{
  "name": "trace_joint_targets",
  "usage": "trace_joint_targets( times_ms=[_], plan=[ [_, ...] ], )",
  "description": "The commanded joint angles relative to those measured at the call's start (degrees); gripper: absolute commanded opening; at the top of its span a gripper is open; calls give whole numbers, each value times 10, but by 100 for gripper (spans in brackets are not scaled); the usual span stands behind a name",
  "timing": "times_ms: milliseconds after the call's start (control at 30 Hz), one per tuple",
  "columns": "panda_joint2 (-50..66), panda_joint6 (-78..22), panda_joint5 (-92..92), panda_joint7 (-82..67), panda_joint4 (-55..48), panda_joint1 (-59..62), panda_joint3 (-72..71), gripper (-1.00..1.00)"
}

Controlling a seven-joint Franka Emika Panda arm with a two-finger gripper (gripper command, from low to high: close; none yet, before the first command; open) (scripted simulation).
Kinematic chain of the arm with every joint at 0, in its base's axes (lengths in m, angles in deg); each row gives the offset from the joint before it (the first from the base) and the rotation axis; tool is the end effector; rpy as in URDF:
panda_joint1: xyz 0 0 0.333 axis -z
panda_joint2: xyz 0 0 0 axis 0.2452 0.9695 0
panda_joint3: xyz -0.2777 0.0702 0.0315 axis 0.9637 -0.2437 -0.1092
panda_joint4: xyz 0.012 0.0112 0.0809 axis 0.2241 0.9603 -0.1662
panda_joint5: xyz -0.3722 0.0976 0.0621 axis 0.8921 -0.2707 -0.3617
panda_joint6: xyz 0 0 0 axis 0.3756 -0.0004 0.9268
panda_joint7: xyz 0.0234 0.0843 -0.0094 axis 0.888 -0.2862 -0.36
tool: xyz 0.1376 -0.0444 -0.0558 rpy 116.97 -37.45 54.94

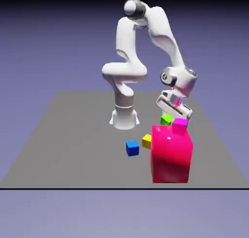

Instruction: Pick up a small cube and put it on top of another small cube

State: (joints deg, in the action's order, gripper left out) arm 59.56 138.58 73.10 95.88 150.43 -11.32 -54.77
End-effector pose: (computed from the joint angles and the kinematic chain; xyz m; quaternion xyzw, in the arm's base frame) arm 0.2061 0.2312 0.1591 0.6482 -0.7407 0.1458 0.0998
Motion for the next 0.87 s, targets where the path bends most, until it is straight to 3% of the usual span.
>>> trace_joint_targets(
  times_ms=[0, 333, 733, 767, 833],
  plan=[
    [-4, 10, 6, 25, 13, -9, -5, -100],
    [-103, -73, -93, 229, 5, 137, -38, -100],
    [-41, 81, -156, 206, 26, 360, -287, -100],
    [-41, 81, -156, 206, 26, 360, -287, 100],
    [-46, 68, -151, 208, 24, 342, -266, 100]
  ],
)
